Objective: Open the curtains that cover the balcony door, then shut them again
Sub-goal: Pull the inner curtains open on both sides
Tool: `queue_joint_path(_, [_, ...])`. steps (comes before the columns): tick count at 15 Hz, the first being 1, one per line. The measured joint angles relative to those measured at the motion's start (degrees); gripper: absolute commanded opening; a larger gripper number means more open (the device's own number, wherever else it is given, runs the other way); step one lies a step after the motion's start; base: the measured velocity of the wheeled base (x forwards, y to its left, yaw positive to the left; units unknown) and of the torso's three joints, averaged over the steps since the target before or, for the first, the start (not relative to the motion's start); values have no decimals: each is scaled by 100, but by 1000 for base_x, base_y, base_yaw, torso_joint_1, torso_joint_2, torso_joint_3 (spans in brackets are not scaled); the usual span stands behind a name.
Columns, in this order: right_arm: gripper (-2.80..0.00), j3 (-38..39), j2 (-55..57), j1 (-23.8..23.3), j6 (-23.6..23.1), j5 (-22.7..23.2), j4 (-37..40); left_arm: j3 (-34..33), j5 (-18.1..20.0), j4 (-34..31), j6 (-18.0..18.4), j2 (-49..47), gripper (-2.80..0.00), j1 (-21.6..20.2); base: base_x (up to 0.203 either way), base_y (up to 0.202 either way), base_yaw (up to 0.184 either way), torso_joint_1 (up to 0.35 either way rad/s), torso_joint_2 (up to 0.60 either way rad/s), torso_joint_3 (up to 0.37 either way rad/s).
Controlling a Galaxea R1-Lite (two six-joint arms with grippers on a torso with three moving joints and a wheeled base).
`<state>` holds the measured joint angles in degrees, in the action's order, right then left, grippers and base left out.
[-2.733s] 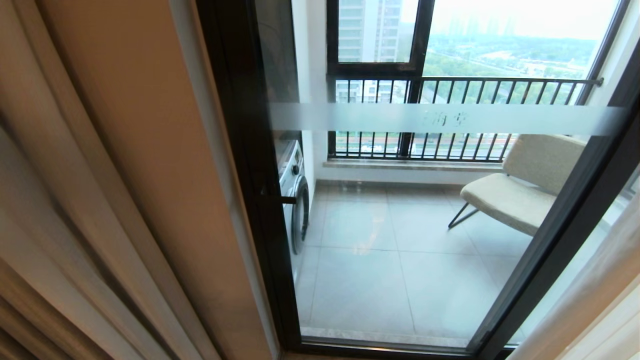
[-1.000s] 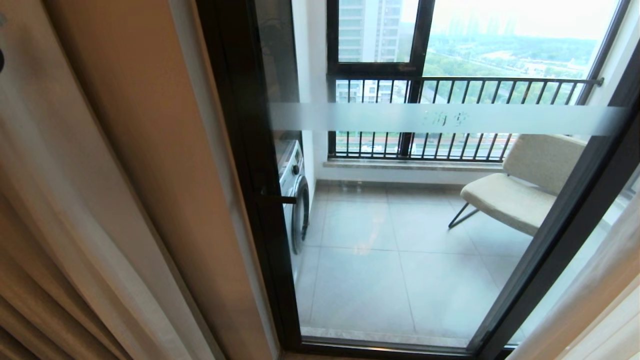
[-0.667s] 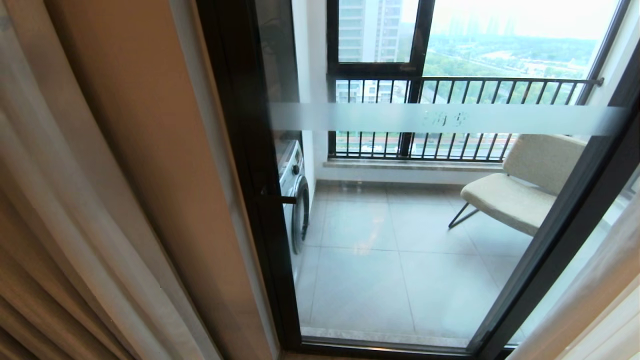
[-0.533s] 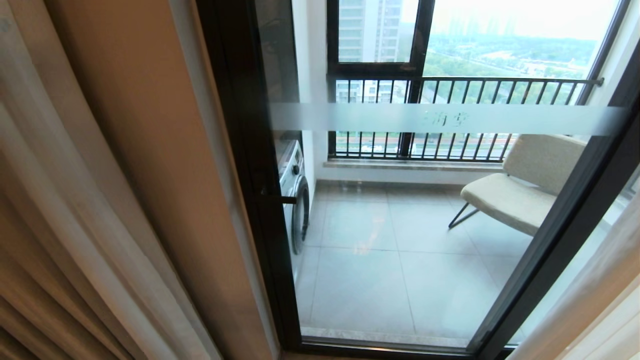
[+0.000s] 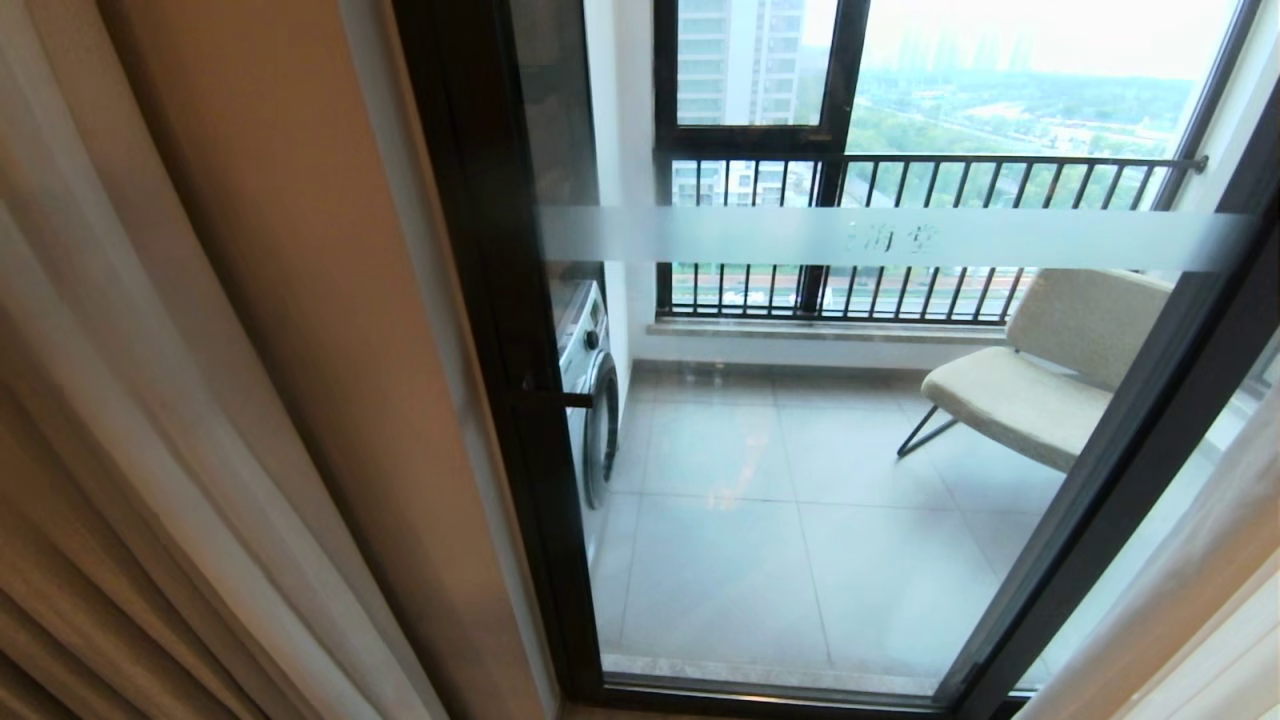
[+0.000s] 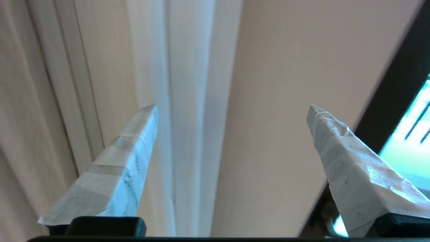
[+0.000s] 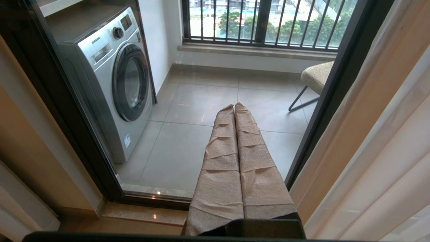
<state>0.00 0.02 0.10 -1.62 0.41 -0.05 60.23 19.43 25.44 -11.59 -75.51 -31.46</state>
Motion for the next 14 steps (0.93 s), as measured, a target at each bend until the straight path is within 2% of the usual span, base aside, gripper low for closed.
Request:
queue_joint_path(1, [-280,0,0,0,0,0,-2,-204,0,-6,-1,207,0,-6,0,0,0,0,0,0])
queue_joint_path(2, [-280,0,0,0,0,0,-2,-374,0,-21,-1,394,-280,-6,0,0,0,0,0,0])
queue_joint_path(14, [-280,0,0,-2,-2,0,-2,-1573,69,-60,-11,1627,-280,18,0,0,0,0,0,0])
